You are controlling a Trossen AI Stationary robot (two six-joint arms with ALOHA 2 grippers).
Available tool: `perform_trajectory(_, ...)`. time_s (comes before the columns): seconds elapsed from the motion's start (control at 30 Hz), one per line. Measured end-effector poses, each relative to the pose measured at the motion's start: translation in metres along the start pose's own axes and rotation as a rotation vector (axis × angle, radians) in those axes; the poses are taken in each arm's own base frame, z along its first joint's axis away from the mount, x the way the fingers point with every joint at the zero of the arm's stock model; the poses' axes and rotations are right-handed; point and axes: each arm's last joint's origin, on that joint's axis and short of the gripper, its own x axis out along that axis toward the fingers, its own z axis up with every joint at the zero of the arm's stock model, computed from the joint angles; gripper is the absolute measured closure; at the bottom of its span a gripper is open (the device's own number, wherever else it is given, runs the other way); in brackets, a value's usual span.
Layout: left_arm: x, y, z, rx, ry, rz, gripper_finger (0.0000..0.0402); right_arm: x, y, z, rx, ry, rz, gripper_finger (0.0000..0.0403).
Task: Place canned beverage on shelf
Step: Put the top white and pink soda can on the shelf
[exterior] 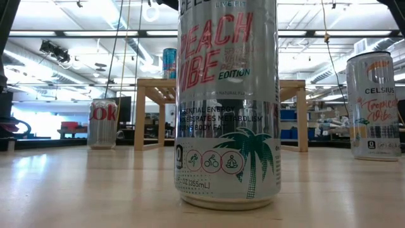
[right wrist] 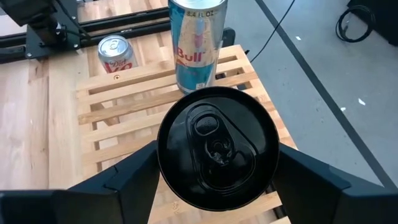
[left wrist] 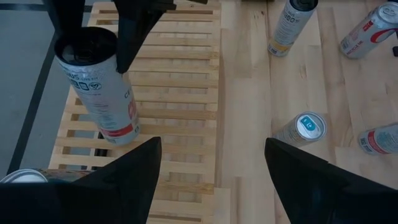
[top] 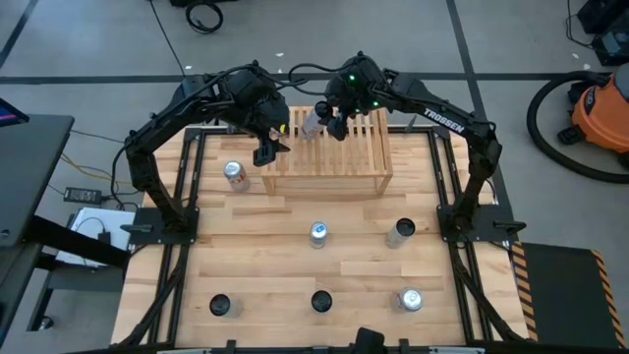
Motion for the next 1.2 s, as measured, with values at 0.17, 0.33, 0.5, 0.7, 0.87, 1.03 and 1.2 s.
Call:
perform_trajectory(0.17, 0.000, 0.000, 0.000, 0.001, 0.000, 0.000, 0.0113, 0.000, -0.001, 0.002, -0.006, -0.025, -0.009, 0.0114)
perform_trajectory(0.33, 0.000, 0.000, 0.000, 0.001, 0.000, 0.000, 0.0113, 0.000, -0.001, 0.004, -0.007, -0.040, -0.013, 0.0113)
perform_trajectory(0.5, 0.000, 0.000, 0.000, 0.002, 0.000, 0.000, 0.0113, 0.001, -0.001, 0.005, -0.008, -0.049, -0.008, 0.0113)
perform_trajectory(0.7, 0.000, 0.000, 0.000, 0.003, 0.000, 0.000, 0.0113, 0.006, -0.001, 0.004, -0.012, -0.078, 0.010, 0.0113)
perform_trajectory(0.87, 0.000, 0.000, 0.000, 0.003, 0.003, -0.001, 0.0113, 0.011, -0.001, 0.002, -0.014, -0.086, 0.024, 0.0112)
perform_trajectory(1.03, 0.000, 0.000, -0.001, 0.003, 0.011, -0.003, 0.0113, 0.010, -0.002, 0.002, -0.012, -0.086, 0.014, 0.0112)
perform_trajectory(1.2, 0.000, 0.000, -0.001, 0.003, 0.011, -0.003, 0.0113, 0.010, -0.003, 0.005, -0.034, -0.111, 0.005, 0.0112)
